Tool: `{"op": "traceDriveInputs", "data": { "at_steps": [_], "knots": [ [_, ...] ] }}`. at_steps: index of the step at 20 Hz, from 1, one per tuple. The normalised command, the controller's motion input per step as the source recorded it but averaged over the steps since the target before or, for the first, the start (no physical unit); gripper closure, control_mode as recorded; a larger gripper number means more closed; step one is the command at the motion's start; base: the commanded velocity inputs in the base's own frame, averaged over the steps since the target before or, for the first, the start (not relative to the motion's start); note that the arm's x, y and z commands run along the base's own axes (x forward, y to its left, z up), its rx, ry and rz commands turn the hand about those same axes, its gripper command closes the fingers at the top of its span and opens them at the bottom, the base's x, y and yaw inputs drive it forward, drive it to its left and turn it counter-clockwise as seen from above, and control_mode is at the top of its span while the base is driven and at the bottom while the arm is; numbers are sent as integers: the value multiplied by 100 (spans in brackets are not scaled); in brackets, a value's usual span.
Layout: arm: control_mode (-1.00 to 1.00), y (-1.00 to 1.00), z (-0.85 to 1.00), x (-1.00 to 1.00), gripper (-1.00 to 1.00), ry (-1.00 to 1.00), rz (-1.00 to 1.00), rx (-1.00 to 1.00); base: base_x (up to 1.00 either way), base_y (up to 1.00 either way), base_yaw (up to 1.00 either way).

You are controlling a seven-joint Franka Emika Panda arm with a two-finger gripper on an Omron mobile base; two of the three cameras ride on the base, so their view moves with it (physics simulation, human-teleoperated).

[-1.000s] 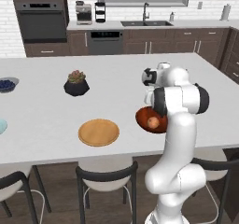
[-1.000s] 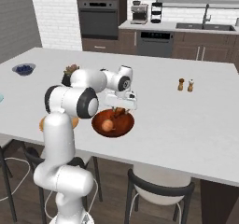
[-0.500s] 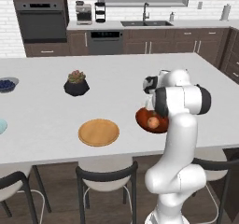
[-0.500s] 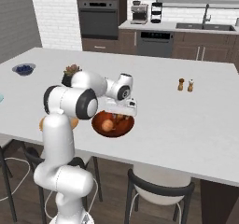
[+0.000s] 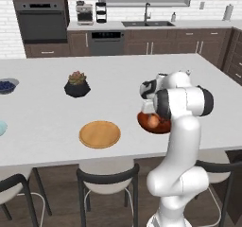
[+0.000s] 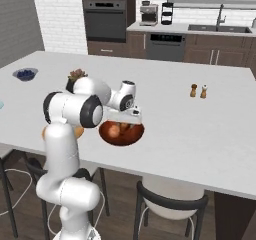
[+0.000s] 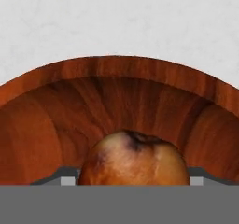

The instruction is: Pick the chicken drumstick and onion from their plates and place them in the bowl. Then put the bowl in the fridge.

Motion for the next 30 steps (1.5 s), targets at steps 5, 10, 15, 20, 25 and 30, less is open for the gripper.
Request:
{"op": "traceDriveInputs", "data": {
  "at_steps": [5,10,15,20,25,30],
  "knots": [
    [-100,14,23,-31,-100,-18,0,-3,0,0,0],
    [-100,-28,47,-52,-100,-1,-18,0,0,0,0],
    [-100,-18,92,-46,-100,-13,-24,0,0,0,0],
    [-100,-29,73,-70,-100,-7,-22,0,0,0,0],
    [-100,-35,26,-62,-100,0,-31,0,0,0,0],
    [-100,-36,-8,-11,-100,0,-8,25,0,0,0]
  ]
}}
